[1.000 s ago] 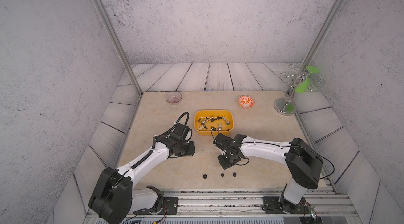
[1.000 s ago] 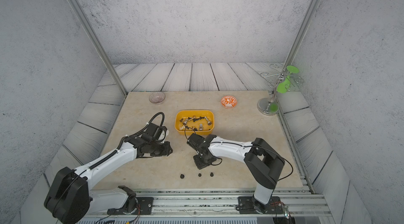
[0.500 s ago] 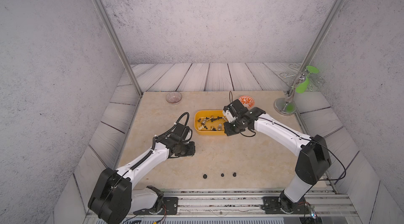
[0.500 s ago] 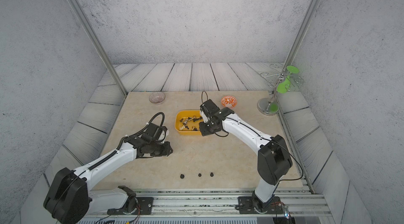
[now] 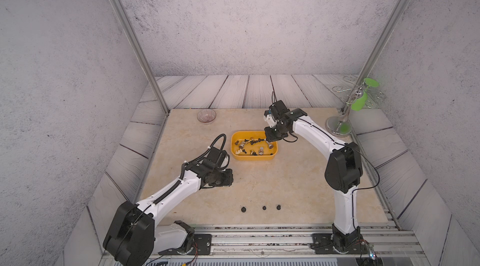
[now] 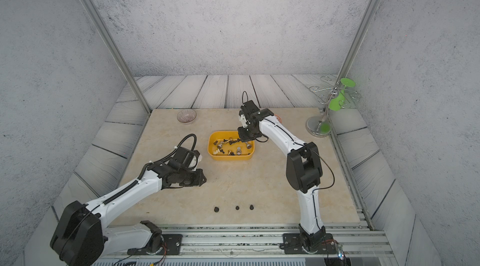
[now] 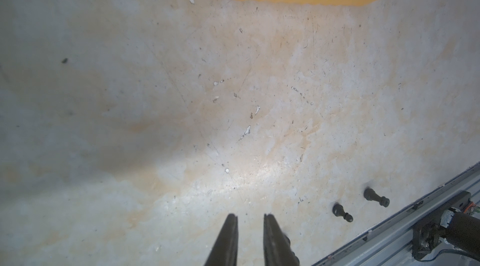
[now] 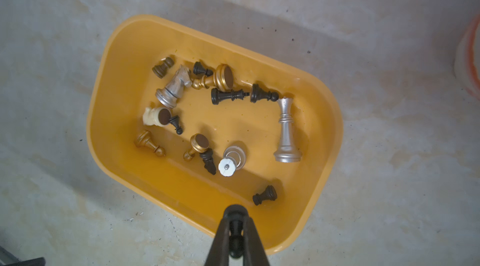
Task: Put the chess pieces into the storage box
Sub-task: Place the chess piece in the storage box.
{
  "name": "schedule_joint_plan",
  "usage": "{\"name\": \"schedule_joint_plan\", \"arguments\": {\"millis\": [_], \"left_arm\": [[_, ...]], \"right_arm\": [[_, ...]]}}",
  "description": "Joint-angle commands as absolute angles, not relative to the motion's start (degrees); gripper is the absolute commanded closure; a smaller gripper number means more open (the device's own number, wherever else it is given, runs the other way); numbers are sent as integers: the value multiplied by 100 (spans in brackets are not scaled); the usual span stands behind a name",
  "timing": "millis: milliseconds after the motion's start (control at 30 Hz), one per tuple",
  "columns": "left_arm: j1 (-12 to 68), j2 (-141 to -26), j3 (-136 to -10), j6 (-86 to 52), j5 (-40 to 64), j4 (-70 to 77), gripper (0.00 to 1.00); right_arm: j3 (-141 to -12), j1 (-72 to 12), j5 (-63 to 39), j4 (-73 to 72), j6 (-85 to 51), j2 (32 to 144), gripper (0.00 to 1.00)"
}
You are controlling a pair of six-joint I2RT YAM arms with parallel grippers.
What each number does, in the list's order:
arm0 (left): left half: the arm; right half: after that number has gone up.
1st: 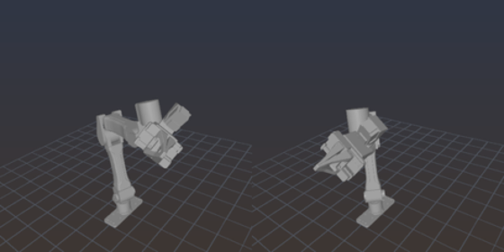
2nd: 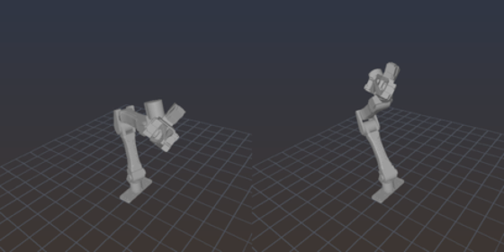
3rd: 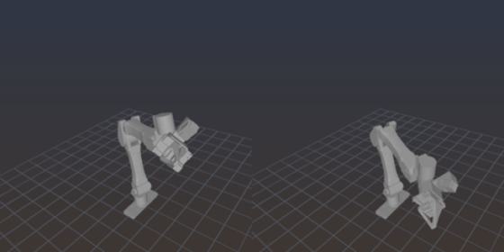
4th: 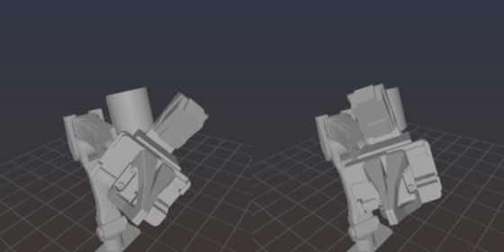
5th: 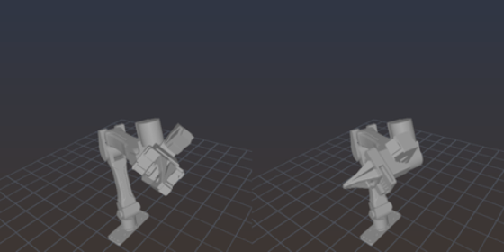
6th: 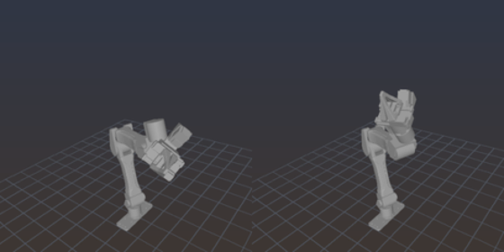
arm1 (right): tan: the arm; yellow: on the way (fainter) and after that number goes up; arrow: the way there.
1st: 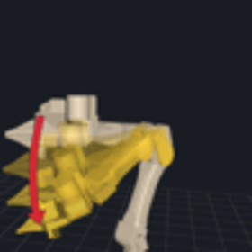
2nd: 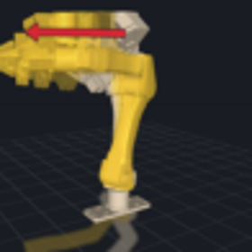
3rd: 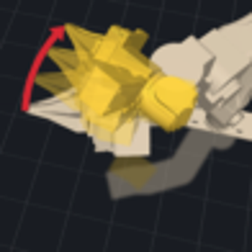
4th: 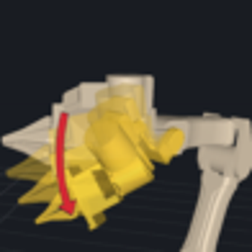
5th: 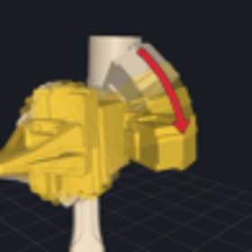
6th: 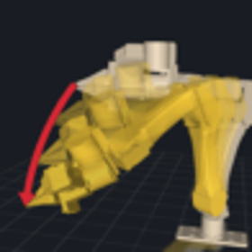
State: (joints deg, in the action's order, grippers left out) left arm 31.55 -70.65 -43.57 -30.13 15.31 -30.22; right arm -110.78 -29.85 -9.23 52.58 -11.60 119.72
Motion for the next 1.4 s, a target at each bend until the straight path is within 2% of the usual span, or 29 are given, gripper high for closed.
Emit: {"name": "schedule_joint_plan", "arguments": {"millis": [0, 400, 700, 1367], "left_arm": [[3223, -6946, -4395, -3102, 1521, -3116, 78], [3371, -7022, -4392, -3179, 1477, -2997, 78], [3498, -7088, -4399, -3226, 1428, -2979, 78], [3735, -7137, -4474, -3209, 1241, -3181, 77]], "right_arm": [[-11540, -2946, -853, 5694, -950, 12432, 89], [-11833, -2881, -813, 5713, -943, 12887, 84], [-12059, -2855, -843, 5826, -923, 12964, 77], [-11688, -2794, -973, 5767, -890, 12139, 74]]}}
